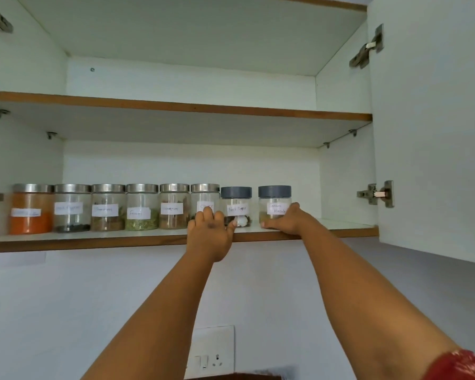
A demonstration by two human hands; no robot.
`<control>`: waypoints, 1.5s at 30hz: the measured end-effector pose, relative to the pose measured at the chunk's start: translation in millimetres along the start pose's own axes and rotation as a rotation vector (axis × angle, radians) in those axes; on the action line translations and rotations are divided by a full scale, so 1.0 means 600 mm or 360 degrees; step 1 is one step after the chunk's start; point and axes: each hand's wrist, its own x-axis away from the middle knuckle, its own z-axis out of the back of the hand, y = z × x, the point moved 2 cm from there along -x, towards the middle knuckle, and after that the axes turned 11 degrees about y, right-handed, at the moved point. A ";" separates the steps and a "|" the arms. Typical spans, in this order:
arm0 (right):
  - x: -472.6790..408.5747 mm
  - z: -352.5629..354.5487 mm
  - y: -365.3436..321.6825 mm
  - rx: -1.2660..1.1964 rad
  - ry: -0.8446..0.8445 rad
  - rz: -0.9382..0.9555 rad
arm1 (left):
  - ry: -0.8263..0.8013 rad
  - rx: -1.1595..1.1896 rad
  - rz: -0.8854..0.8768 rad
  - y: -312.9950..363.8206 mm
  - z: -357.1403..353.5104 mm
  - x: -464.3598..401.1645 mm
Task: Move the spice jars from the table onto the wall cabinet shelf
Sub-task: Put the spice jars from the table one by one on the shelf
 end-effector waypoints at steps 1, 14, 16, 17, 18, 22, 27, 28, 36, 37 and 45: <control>-0.013 -0.002 0.000 0.0045 -0.0069 -0.0031 | -0.0001 -0.0022 -0.0010 -0.001 -0.001 -0.002; -0.054 -0.024 0.004 0.0366 -0.0233 -0.0048 | -0.0221 -0.0176 0.0033 0.003 0.013 -0.007; -0.055 -0.024 0.006 0.0380 -0.0209 -0.0063 | -0.0241 -0.0183 0.0040 0.003 0.014 -0.008; -0.055 -0.024 0.006 0.0385 -0.0206 -0.0062 | -0.0247 -0.0184 0.0042 0.004 0.014 -0.009; -0.054 -0.024 0.006 0.0390 -0.0206 -0.0057 | -0.0252 -0.0183 0.0045 0.004 0.015 -0.008; -0.047 -0.021 0.005 0.0391 -0.0186 -0.0068 | -0.0286 -0.0172 0.0064 0.005 0.017 -0.008; -0.025 -0.013 0.003 0.0397 -0.0072 -0.0099 | -0.0294 -0.0159 0.0064 0.005 0.017 -0.008; -0.020 -0.012 0.004 0.0381 -0.0030 -0.0083 | -0.0305 -0.0155 0.0069 0.004 0.017 -0.008; 0.056 -0.013 0.034 0.0441 0.0875 0.0430 | -0.0004 -0.0055 -0.0069 0.000 0.017 0.015; 0.074 -0.018 0.043 0.0401 0.0993 0.0523 | 0.0088 0.0016 -0.0117 -0.001 0.018 0.029; 0.247 -0.150 0.122 -0.0475 0.0789 0.0385 | 0.0043 0.0388 0.0029 0.000 -0.042 0.282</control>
